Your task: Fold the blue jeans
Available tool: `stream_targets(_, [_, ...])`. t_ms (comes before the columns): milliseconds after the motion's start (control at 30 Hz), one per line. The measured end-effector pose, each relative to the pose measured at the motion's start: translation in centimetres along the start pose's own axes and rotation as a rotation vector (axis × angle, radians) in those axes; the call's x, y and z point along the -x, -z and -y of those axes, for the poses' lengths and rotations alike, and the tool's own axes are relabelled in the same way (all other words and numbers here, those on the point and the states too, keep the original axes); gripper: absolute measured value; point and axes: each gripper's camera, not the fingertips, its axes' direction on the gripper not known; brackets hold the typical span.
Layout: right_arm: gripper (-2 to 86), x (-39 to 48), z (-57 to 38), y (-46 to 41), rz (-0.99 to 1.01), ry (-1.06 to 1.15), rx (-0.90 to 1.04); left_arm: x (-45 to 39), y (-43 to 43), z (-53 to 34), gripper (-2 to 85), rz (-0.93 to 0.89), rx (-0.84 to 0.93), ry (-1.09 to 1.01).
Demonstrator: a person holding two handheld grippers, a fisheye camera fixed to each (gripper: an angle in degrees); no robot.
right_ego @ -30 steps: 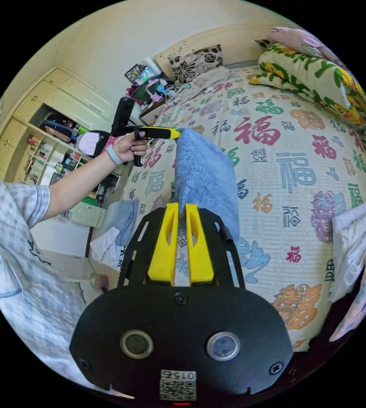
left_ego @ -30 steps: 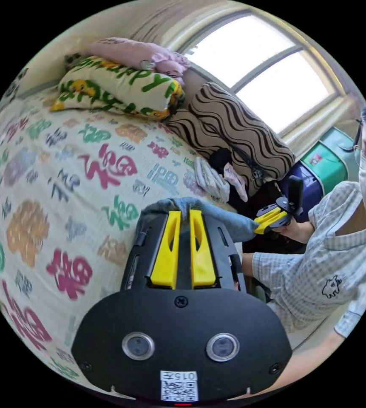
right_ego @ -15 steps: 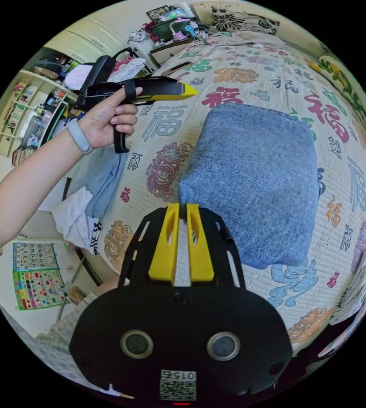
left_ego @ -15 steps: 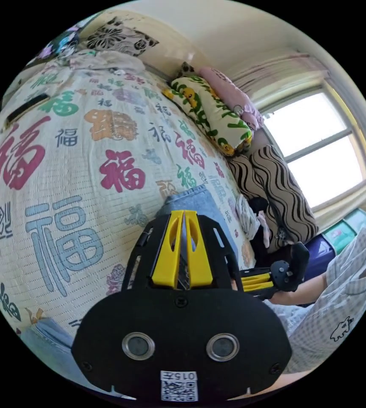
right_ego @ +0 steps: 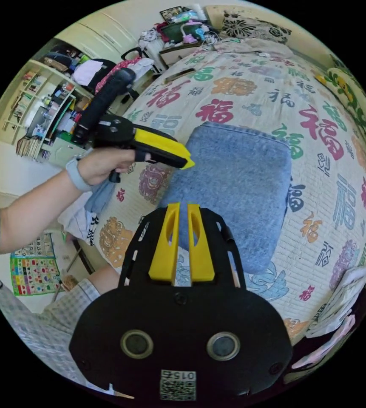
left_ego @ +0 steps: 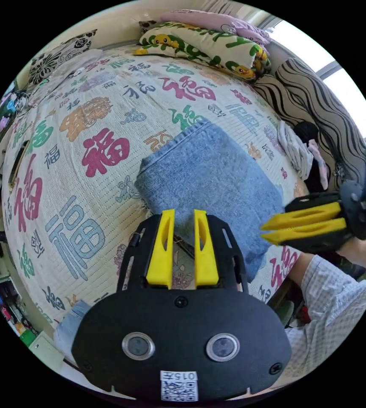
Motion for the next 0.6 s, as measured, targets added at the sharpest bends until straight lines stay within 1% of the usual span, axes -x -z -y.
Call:
stream_targets(33, [0.6,-0.7,0.2,-2.1,0.006,-0.032,0.076,-0.2,0.5,-0.6,7.1,-0.039,-0.020,0.006])
stream_targets(67, [0.4,-0.9,0.2,-3.1,0.011,-0.048,0.096,-0.2,0.5,-0.9,7.0,-0.051,-0.012,0.005])
stream_targets(133, [-0.2,-0.9,0.4,-5.8,-0.017,-0.052,0.093,-0.4,-0.9,-2.0,5.6,0.046,0.097,-0.032])
stream_targets(200, [-0.4,-0.7,1.0,-7.0,-0.024,-0.055,0.099,-0.3,-1.6,-3.1,4.8,0.102,0.122,-0.056])
stream_targets(267, [-0.4,-0.9,1.8,-7.4,-0.025,-0.048,0.112,0.1,-1.3,-4.0,4.6,0.110,0.122,-0.045])
stream_targets(367, [0.1,-2.6,3.0,-5.9,0.039,-0.017,0.106,1.8,1.0,-5.9,5.9,0.027,0.078,0.085])
stream_targets(433, [2.3,-5.9,3.4,-2.8,0.027,-0.054,-0.032,4.2,3.3,-9.1,8.7,-0.061,0.002,0.255])
stream_targets(467, [3.1,-7.1,3.5,-2.1,0.032,-0.078,-0.066,4.9,3.7,-10.1,9.5,-0.086,-0.010,0.303])
stream_targets(533, [6.4,-12.6,4.0,-1.1,0.130,-0.180,-0.117,7.4,3.7,-14.3,12.3,-0.268,-0.054,0.458])
stream_targets(567, [6.9,-14.0,4.1,-1.2,0.167,-0.205,-0.118,8.0,3.5,-15.3,12.9,-0.325,-0.067,0.490])
stream_targets(600, [7.2,-16.5,4.3,-1.9,0.243,-0.251,-0.114,8.9,2.7,-17.0,13.9,-0.431,-0.080,0.540])
